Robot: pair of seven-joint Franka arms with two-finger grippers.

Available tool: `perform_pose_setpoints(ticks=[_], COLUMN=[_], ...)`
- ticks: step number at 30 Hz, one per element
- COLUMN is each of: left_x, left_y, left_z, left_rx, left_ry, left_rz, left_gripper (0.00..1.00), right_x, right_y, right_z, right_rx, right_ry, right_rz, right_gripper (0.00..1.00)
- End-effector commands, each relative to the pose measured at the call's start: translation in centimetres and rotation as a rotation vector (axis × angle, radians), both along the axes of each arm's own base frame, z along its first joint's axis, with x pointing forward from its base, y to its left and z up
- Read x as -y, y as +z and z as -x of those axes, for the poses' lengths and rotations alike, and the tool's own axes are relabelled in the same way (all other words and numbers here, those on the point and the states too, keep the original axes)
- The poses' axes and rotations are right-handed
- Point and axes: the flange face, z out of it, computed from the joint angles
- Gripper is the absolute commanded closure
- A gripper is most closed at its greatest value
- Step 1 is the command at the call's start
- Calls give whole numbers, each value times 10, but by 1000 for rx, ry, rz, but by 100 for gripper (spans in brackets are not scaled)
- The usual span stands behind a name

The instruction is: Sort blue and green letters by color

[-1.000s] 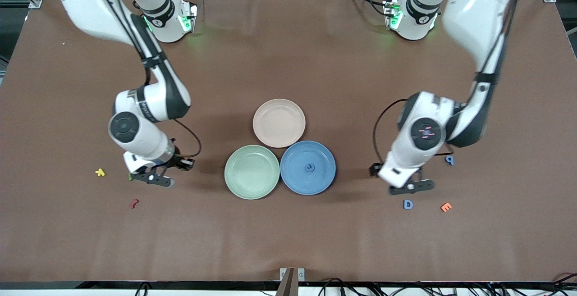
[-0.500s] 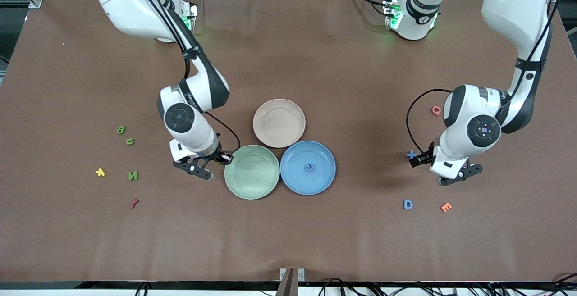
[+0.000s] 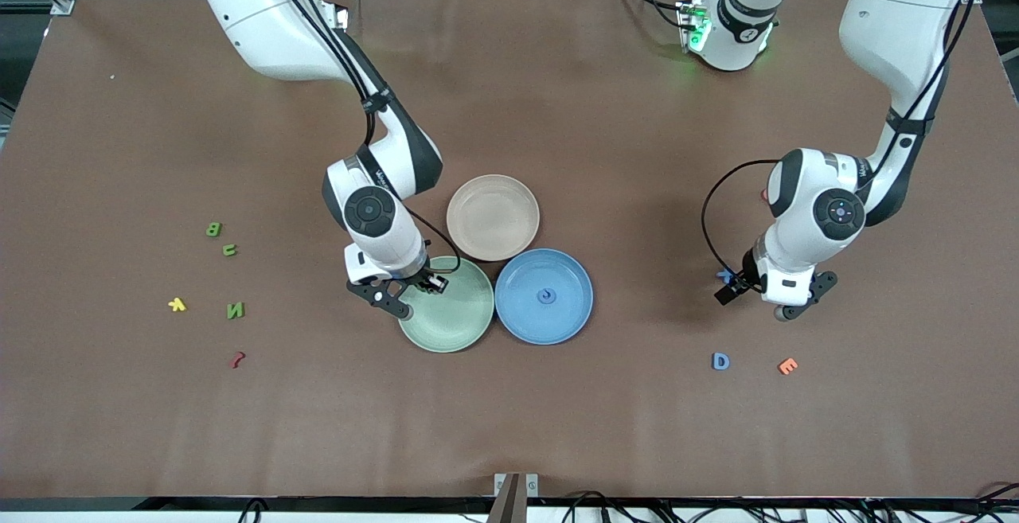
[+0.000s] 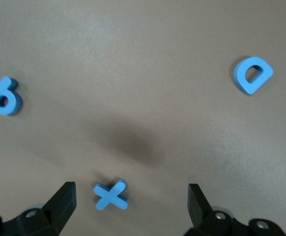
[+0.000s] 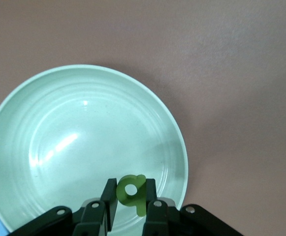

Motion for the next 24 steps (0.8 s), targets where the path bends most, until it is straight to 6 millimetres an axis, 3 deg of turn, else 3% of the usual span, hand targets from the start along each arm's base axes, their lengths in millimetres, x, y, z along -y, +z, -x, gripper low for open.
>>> perform_pose_setpoints(ticks=[1, 9, 15, 24], left_x=[3, 5, 8, 6], left_y=[-13, -25, -45, -53], left_z=[3, 14, 29, 36], left_rx=[-5, -35, -82, -99], left_ry=[75, 132, 149, 133], left_rz=[19, 13, 1, -16], left_gripper=[0, 0, 0, 0], right_x=[-8, 0, 4, 47], right_y=[2, 21, 22, 47], right_z=[-8, -19, -20, -32], right_rx=[17, 32, 26, -29], right_ry=[-27, -46, -45, 20], right_rz=[0, -15, -9, 31], right_gripper=[0, 0, 0, 0])
